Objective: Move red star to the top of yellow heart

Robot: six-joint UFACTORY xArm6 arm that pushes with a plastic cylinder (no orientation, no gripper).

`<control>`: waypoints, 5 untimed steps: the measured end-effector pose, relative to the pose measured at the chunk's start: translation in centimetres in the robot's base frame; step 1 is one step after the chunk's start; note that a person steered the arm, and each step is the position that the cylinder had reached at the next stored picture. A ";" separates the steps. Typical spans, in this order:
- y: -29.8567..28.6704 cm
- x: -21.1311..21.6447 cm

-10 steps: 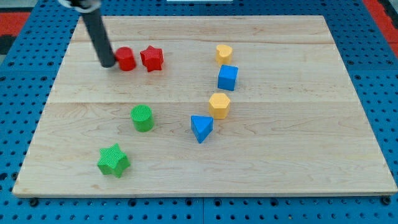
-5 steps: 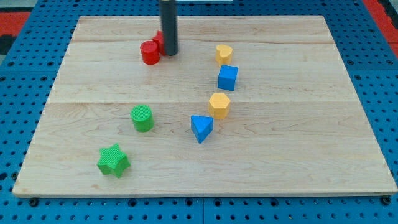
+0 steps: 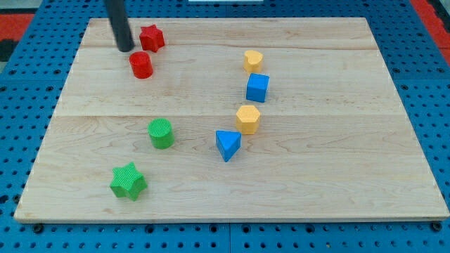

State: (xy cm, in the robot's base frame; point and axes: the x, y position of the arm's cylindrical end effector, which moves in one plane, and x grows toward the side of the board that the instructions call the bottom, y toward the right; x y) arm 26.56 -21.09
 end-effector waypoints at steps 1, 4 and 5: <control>0.1 -2.5; 23.3 -0.9; 22.2 4.8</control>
